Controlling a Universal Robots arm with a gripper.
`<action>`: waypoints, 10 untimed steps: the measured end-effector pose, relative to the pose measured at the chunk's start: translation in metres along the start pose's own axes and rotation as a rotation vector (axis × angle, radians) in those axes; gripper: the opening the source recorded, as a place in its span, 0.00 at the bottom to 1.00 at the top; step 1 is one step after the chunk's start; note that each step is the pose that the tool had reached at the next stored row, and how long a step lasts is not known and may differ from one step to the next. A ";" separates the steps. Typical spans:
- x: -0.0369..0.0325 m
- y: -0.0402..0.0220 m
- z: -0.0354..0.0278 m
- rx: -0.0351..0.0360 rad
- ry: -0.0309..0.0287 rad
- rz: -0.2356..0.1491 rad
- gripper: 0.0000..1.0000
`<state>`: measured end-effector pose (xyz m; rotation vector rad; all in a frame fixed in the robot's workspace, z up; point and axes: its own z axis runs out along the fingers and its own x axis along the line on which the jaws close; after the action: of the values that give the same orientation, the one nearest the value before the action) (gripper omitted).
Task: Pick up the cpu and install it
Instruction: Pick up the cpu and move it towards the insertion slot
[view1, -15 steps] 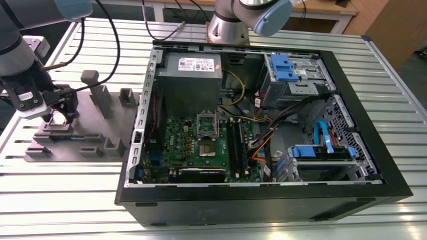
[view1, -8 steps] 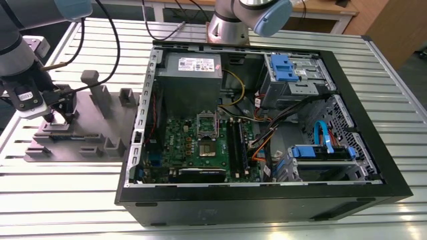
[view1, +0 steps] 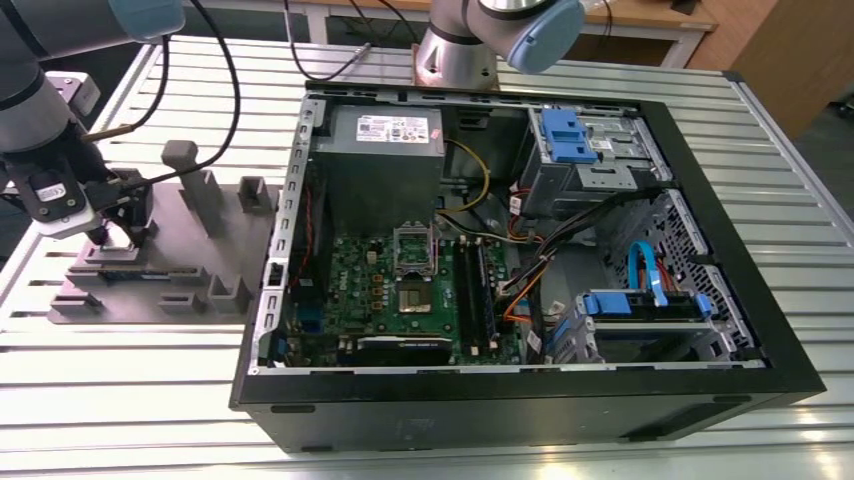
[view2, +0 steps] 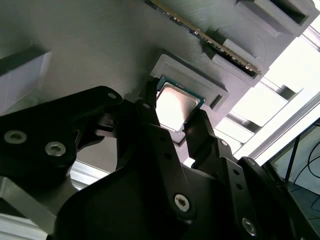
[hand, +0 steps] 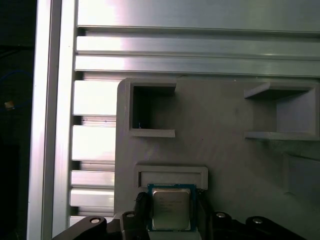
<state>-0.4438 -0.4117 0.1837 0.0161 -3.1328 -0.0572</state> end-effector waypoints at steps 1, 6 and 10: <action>0.0000 0.0000 0.0000 0.0000 0.0000 0.000 0.48; 0.0000 0.0000 0.0000 0.0000 0.0000 0.000 0.47; 0.0000 0.0000 0.0000 -0.0001 -0.0002 0.000 0.47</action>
<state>-0.4438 -0.4116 0.1837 0.0161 -3.1330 -0.0574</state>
